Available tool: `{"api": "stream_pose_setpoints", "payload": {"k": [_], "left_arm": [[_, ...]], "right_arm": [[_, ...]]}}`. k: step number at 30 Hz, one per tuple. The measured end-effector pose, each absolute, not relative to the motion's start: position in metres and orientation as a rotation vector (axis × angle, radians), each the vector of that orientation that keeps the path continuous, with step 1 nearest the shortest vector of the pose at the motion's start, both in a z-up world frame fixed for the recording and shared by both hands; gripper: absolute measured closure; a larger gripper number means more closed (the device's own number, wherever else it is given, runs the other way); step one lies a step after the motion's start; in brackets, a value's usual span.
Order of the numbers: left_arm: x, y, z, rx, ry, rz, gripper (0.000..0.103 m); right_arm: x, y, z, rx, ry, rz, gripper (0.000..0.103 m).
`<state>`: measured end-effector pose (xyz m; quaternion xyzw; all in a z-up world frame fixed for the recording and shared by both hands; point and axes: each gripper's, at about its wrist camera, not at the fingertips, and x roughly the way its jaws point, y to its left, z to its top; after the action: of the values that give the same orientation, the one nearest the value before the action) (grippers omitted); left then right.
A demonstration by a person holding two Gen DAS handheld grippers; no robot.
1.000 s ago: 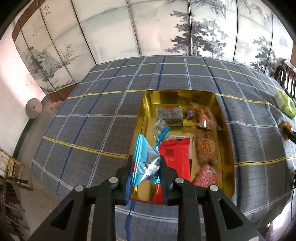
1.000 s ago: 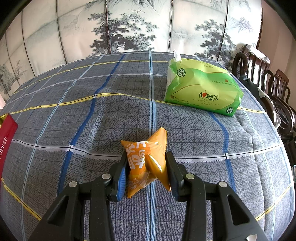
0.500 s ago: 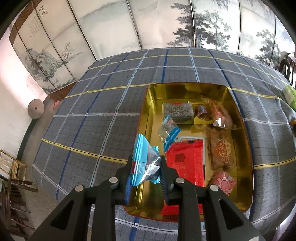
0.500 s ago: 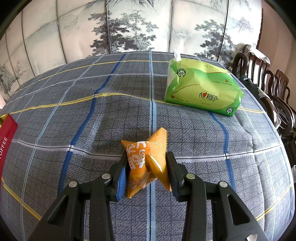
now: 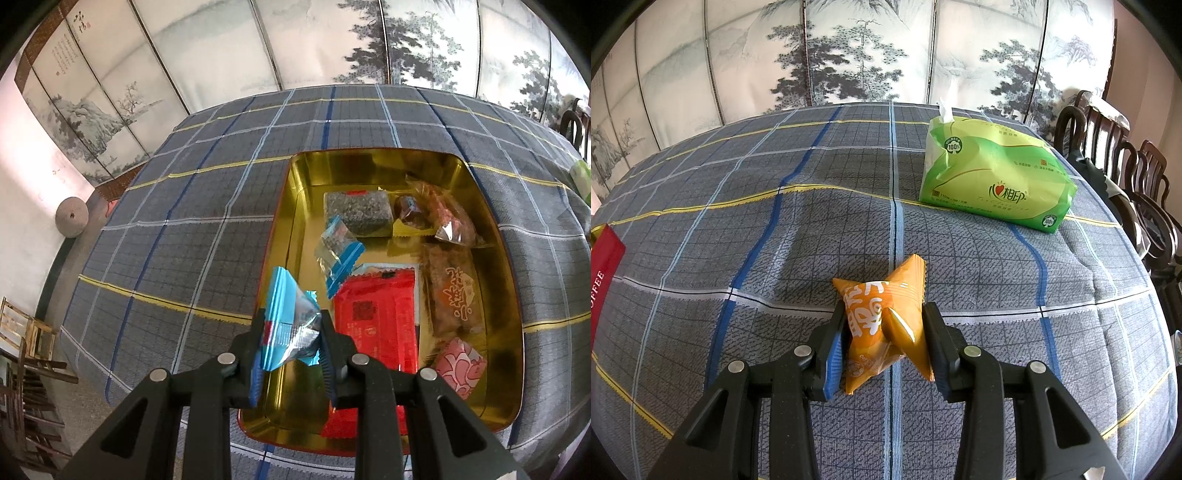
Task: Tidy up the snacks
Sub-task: 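Lower the blue-wrapped candy into the gold tray and open the left tool, then carry the orange candy into the gold tray and open the right tool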
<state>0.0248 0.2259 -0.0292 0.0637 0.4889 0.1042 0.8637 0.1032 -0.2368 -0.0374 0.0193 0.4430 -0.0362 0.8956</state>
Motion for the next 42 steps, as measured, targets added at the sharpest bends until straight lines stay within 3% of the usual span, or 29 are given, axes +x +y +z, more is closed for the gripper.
{"api": "stream_pose_setpoints", "payload": {"k": [28,31,34,42], "left_arm": [[0.03,0.225,-0.037,0.183,1.017,0.232,0.075],[0.03,0.222,-0.035,0.189,1.014,0.232,0.072],[0.029,0.221,-0.031,0.206,0.996,0.253,0.061],[0.02,0.22,-0.015,0.197,0.949,0.259,0.061]], "right_arm": [[0.104,-0.236,-0.038,0.039,0.919,-0.075,0.065],[0.104,-0.236,-0.038,0.039,0.919,-0.075,0.065],[0.104,-0.235,-0.037,0.038,0.919,-0.076,0.065],[0.101,-0.239,-0.036,0.028,0.914,-0.069,0.07]]}}
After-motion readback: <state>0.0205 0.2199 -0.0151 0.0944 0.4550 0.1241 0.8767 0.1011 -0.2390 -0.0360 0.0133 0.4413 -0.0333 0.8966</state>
